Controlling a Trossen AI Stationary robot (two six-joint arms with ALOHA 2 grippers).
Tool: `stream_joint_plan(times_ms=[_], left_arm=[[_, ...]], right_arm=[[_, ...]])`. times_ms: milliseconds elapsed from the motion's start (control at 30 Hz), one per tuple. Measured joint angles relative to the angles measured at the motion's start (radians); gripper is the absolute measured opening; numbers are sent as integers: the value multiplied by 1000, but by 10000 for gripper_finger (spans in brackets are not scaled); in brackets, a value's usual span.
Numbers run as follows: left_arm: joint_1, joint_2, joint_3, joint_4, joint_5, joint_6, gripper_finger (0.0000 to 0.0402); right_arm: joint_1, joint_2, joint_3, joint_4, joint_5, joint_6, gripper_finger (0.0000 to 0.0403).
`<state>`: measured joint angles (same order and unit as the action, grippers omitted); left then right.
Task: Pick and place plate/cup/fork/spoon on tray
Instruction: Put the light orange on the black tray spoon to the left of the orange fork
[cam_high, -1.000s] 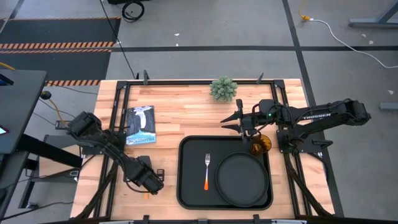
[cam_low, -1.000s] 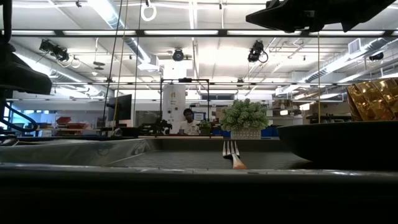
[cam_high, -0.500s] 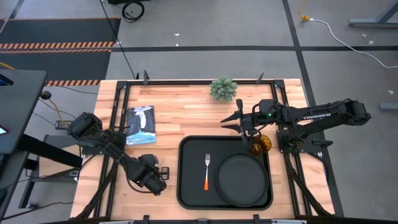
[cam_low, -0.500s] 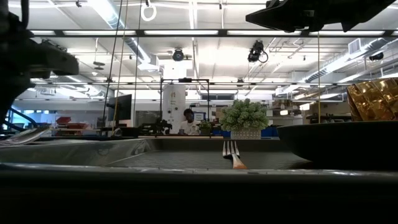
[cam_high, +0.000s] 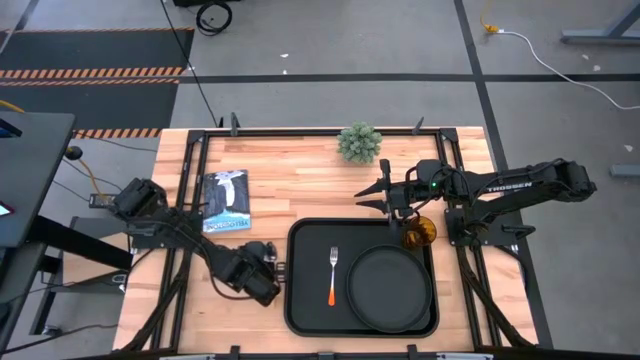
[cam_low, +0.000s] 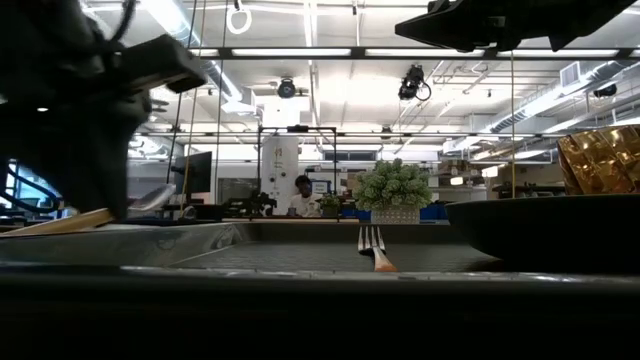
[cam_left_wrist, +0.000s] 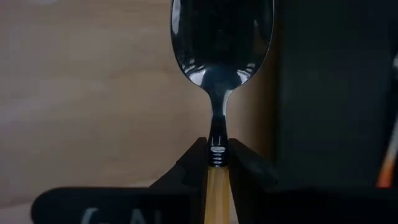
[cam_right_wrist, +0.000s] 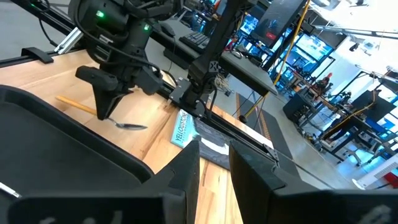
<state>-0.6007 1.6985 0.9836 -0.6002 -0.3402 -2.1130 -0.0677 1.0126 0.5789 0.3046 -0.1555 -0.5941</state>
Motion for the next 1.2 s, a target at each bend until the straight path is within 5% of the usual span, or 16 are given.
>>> stream_joint_plan(times_ms=[400, 1067, 1200], left_arm=[[115, -6, 0, 147, 121, 191, 52], [212, 0, 4, 437, 85, 346, 52], [215, 52, 85, 399, 76, 391, 52]], right_arm=[[0, 0, 0, 0, 0, 0, 93], [0, 0, 0, -21, 5, -3, 93], [0, 0, 0, -22, 5, -3, 93]])
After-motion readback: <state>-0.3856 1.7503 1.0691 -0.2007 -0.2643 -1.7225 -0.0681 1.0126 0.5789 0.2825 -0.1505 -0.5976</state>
